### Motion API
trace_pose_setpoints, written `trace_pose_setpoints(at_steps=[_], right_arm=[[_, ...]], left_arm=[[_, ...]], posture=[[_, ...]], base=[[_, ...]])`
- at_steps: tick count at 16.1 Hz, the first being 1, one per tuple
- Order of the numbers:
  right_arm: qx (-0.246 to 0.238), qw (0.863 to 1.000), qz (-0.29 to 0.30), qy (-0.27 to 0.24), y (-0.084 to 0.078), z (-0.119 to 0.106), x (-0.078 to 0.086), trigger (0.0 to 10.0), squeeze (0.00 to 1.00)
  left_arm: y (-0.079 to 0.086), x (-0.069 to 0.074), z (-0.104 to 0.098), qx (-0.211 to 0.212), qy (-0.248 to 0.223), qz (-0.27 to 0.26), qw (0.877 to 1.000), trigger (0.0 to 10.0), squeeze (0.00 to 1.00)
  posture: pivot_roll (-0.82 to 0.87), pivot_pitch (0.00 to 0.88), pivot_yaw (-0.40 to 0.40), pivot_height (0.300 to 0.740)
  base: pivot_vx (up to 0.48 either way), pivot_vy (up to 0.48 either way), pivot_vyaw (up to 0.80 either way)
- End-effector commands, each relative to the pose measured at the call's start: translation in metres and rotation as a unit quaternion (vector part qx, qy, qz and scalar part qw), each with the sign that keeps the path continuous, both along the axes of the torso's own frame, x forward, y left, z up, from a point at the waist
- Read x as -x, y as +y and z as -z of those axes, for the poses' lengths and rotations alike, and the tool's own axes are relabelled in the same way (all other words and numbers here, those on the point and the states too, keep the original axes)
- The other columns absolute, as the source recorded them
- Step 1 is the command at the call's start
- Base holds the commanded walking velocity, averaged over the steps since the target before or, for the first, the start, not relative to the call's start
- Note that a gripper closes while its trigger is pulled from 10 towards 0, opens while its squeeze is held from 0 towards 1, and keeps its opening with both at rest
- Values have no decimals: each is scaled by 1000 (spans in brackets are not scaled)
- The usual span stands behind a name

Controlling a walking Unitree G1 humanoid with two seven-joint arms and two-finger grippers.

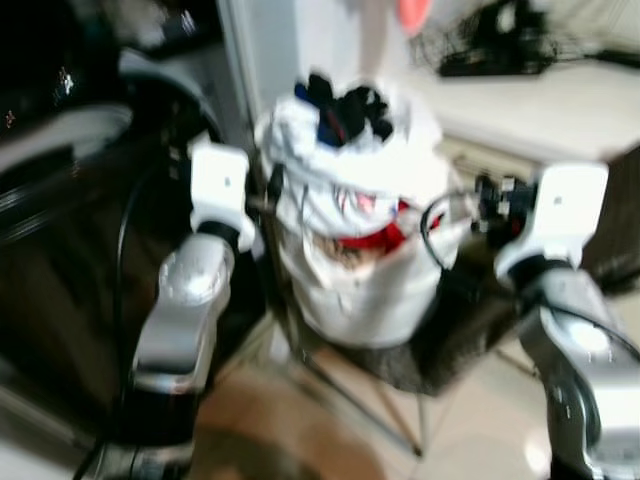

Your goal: Clothes washing

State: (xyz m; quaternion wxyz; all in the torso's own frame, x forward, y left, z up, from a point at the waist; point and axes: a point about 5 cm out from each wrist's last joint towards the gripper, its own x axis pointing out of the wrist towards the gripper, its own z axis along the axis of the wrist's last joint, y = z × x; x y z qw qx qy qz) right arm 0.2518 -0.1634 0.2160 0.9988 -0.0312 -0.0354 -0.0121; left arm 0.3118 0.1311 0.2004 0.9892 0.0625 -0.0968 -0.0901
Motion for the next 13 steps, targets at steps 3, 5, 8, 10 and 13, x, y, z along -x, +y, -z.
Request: trace_pose_setpoints(at_steps=[3,5,8,10,13], right_arm=[[48,998,-4,35,5,6,-6,10000,0],[106,994,-10,27,8,10,-7,10000,0],[46,999,-7,15,4,8,-8,10000,0],[49,999,-21,6,7,4,-9,10000,0],[42,999,-22,-16,7,-3,-11,10000,0]], left_arm=[[13,0,7,-17,9,-50,999,10000,0],[16,4,15,1,24,-67,997,10000,0],[22,11,19,-10,20,-73,997,10000,0],[22,12,13,3,7,-70,998,10000,0],[24,11,8,10,0,-76,997,10000,0]], posture=[[-85,0,47,740],[-78,0,32,740],[-65,0,17,740],[-62,0,16,740],[-63,0,20,740]], base=[[0,-320,0],[0,-240,0],[0,0,0],[165,0,209],[352,0,800]])
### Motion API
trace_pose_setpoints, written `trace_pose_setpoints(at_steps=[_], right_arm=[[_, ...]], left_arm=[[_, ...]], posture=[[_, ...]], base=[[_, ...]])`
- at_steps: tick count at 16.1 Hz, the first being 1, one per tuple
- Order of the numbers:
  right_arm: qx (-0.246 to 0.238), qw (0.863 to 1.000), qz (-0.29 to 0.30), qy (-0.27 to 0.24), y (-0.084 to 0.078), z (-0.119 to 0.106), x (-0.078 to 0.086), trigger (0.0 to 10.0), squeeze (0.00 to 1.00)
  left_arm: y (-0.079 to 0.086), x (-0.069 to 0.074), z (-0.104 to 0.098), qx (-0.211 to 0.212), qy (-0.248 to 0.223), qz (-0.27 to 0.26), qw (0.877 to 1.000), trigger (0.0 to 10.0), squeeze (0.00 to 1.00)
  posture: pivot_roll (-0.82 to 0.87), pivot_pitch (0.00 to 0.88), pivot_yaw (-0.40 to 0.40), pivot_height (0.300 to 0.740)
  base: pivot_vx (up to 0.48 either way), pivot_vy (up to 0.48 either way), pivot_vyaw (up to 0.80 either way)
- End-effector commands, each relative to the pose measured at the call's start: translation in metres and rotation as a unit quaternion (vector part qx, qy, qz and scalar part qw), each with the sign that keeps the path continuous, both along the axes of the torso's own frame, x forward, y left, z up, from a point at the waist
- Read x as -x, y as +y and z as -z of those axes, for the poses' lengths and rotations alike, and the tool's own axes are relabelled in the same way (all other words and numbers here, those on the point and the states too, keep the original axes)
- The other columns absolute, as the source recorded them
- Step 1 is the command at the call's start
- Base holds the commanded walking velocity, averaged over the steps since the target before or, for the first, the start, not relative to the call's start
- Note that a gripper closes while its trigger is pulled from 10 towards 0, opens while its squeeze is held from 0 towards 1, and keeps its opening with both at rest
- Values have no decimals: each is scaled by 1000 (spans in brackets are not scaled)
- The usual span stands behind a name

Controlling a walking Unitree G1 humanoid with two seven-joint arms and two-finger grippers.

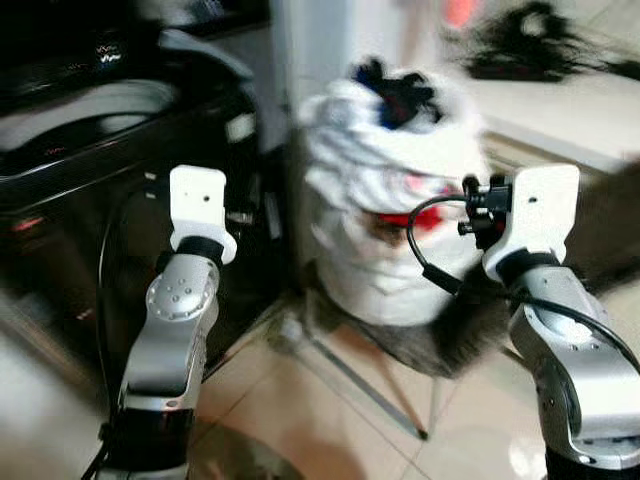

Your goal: Clothes washing

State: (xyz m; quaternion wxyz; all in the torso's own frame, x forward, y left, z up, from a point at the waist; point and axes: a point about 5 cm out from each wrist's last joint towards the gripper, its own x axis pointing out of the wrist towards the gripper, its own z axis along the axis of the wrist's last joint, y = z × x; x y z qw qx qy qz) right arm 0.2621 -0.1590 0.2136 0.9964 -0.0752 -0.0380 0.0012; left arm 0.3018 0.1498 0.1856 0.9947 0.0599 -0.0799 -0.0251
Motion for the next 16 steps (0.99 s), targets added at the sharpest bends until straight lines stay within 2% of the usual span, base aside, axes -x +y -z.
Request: trace_pose_setpoints(at_steps=[1,2,6,10,14,16], right_arm=[[-5,1000,-8,-16,2,-6,-1,10000,0],[-5,1000,-5,-17,1,-6,-1,10000,0],[-14,1000,15,-24,-3,-7,2,10000,0],[-15,998,28,-60,-5,-22,6,10000,0],[-22,995,36,-96,-5,-33,13,10000,0],[-24,993,30,-108,-3,-37,13,10000,0]], left_arm=[[3,0,-9,1,-16,-4,1000,10000,0],[2,0,-9,1,-17,0,1000,10000,0],[-4,-1,-8,4,-12,21,1000,10000,0],[-6,-2,-7,8,-11,31,999,10000,0],[-8,-3,-6,20,-10,38,999,10000,0],[-8,-4,-4,13,-5,33,999,10000,0]], posture=[[-66,0,27,740],[-67,0,31,740],[-77,0,42,740],[-83,0,47,740],[-93,0,53,740],[-96,0,53,740]], base=[[356,0,800],[364,0,800],[360,0,0],[358,0,0],[362,0,-800],[334,0,0]])
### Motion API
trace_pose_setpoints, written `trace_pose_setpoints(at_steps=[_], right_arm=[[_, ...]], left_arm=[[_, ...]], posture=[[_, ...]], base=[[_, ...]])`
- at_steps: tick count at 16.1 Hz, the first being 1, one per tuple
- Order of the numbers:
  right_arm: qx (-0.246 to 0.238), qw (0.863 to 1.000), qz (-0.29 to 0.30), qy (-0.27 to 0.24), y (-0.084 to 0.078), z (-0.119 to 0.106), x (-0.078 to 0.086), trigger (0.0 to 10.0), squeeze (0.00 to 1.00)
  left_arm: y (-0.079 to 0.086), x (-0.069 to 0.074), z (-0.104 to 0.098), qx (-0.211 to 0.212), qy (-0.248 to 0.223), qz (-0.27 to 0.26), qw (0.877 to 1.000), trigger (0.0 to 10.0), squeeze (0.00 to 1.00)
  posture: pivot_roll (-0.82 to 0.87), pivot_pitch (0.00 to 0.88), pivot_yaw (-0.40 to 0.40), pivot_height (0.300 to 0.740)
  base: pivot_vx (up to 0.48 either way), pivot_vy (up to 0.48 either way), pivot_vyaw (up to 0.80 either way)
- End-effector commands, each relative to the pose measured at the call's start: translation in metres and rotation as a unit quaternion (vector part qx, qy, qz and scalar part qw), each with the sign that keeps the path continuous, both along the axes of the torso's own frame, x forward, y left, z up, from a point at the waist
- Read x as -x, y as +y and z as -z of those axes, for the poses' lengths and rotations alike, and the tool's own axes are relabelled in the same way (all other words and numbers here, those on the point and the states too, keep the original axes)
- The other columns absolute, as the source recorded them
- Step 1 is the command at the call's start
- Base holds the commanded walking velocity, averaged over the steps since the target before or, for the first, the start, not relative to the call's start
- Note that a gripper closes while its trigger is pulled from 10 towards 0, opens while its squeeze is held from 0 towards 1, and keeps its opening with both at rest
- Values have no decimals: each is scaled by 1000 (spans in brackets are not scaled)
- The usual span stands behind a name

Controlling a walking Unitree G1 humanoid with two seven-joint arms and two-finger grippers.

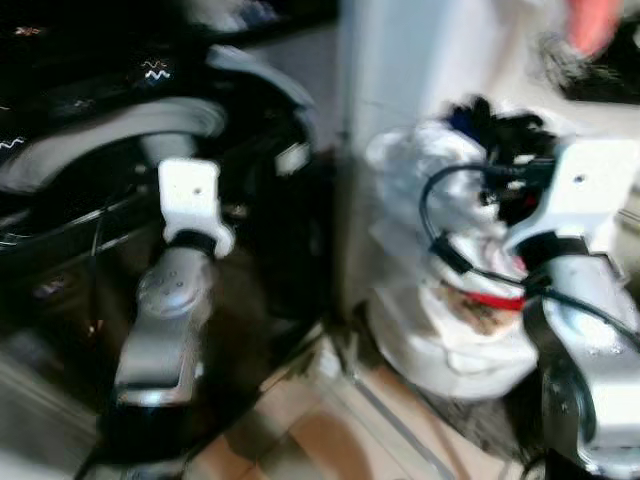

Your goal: Clothes washing

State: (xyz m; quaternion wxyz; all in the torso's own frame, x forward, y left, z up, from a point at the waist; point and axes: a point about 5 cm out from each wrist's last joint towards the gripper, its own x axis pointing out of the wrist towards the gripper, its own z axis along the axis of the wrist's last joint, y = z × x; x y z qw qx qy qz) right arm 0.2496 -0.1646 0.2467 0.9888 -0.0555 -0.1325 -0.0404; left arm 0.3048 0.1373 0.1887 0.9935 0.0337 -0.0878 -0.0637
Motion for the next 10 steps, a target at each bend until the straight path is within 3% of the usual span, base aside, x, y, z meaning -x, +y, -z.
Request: trace_pose_setpoints(at_steps=[1,4,6,7,10], right_arm=[[-1,1000,-6,-12,3,-5,0,10000,0],[24,999,22,28,-4,1,-3,10000,0],[-3,998,43,45,-16,4,-4,10000,0],[-7,998,41,42,-17,1,-4,10000,0],[-8,998,40,45,-17,0,-5,10000,0]], left_arm=[[3,0,0,-7,2,-2,1000,10000,0],[2,-2,-3,-9,-12,2,1000,10000,0],[-5,-5,-5,-2,-14,15,1000,10000,0],[-8,-5,-6,0,-16,20,1000,10000,0],[-11,-8,-8,-4,-19,24,1000,10000,0]], posture=[[-96,0,53,740],[-105,0,57,740],[-111,0,48,740],[-115,0,43,740],[-113,0,36,740]], base=[[0,0,0],[0,0,0],[0,0,0],[0,0,-425],[0,409,-800]])
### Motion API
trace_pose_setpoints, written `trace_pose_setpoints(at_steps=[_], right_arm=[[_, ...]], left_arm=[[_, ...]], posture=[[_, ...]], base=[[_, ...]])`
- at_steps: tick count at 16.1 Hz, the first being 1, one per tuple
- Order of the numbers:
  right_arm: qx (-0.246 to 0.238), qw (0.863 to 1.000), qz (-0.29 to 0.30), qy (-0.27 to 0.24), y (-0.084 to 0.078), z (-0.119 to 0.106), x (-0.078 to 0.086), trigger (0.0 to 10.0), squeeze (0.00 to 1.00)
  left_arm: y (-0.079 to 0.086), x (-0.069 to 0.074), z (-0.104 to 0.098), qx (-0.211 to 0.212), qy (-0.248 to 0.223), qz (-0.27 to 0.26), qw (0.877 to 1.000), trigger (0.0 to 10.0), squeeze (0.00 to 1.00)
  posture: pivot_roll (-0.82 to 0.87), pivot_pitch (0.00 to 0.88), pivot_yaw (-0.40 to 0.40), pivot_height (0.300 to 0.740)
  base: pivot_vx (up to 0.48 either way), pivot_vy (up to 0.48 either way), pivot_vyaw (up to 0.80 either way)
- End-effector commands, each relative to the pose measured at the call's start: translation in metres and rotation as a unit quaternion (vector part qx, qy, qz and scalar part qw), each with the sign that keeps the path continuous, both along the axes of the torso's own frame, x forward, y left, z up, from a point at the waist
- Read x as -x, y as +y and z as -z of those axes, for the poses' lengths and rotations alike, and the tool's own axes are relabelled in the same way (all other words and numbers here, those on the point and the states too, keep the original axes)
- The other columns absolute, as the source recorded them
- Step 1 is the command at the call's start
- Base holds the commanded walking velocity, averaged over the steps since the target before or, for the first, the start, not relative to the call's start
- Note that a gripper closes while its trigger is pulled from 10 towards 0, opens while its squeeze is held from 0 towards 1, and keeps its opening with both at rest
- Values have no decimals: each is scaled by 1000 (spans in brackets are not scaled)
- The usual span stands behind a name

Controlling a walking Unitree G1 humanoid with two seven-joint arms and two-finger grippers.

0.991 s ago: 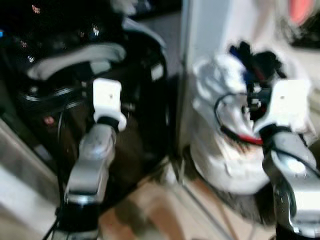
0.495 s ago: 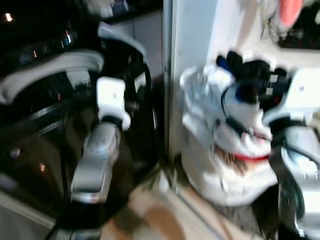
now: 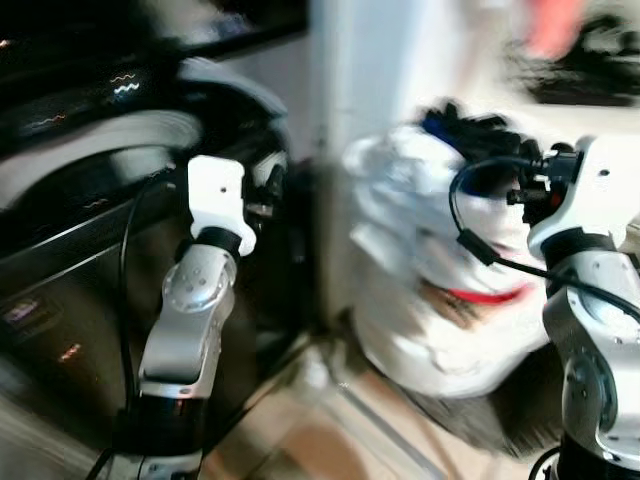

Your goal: Clothes washing

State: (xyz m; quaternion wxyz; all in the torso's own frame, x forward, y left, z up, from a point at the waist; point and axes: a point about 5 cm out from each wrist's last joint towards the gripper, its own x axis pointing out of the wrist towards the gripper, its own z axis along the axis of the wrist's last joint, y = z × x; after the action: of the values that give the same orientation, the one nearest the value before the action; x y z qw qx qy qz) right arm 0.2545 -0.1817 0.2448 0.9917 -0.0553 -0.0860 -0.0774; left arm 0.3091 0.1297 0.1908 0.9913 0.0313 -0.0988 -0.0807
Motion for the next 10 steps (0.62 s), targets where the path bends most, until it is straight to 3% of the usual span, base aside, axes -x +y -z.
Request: trace_pose_setpoints(at_steps=[1,3,5,10], right_arm=[[-2,1000,1,4,1,-1,0,10000,0],[-3,1000,-7,14,4,1,1,10000,0],[-2,999,-19,30,8,5,1,10000,0],[23,994,-91,48,25,14,3,10000,0]], left_arm=[[-4,-4,-6,-9,-8,6,1000,10000,0],[-6,-2,-7,-50,-19,2,999,10000,0],[-6,-2,-4,-27,-4,-3,1000,10000,0],[7,0,-1,-34,6,-41,999,10000,0]], posture=[[-111,0,35,740],[-106,0,32,740],[-109,0,35,740],[-103,0,28,740]], base=[[0,446,-800],[0,-240,0],[0,-366,0],[0,0,0]])
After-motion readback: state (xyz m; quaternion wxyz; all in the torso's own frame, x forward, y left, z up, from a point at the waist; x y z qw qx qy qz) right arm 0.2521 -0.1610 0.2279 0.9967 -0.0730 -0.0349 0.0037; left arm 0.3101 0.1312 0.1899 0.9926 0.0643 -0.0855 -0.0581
